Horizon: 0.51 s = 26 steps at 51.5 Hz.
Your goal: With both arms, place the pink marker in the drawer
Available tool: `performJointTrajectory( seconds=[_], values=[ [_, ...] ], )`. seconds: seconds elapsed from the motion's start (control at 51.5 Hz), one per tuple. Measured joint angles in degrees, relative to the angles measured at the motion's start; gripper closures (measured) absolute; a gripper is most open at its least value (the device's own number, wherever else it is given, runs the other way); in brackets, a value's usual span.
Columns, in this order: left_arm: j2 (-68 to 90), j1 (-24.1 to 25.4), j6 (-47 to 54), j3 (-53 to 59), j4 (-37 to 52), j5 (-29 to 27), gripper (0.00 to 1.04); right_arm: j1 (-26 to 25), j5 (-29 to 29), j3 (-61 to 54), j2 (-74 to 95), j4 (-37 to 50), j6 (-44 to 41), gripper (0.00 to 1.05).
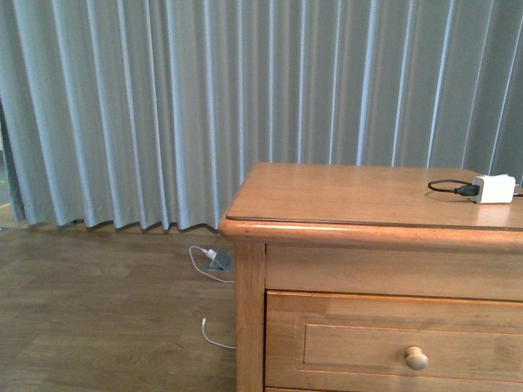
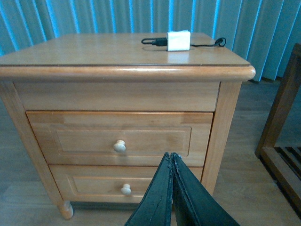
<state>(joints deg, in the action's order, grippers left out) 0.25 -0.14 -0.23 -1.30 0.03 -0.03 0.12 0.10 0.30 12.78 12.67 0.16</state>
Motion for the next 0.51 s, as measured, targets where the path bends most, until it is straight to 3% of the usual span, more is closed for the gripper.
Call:
performJointTrajectory(
  seconds=[0.175, 0.291, 0.505],
  values=[
    [0.0, 0.0, 0.0, 0.0, 0.0, 0.04, 0.06, 0.0, 0.0, 0.0, -3.08, -2.73, 0.02, 1.03],
    [0.0, 0.0, 0.0, 0.0, 0.0, 0.02, 0.06, 0.0, -0.02, 0.04, -11.08, -12.2, 0.0, 1.03],
    [0.0, 0.0, 0.0, 0.0, 0.0, 0.02, 0.06, 0.0, -0.02, 0.04, -12.5, -12.59, 0.0, 1.03]
  ],
)
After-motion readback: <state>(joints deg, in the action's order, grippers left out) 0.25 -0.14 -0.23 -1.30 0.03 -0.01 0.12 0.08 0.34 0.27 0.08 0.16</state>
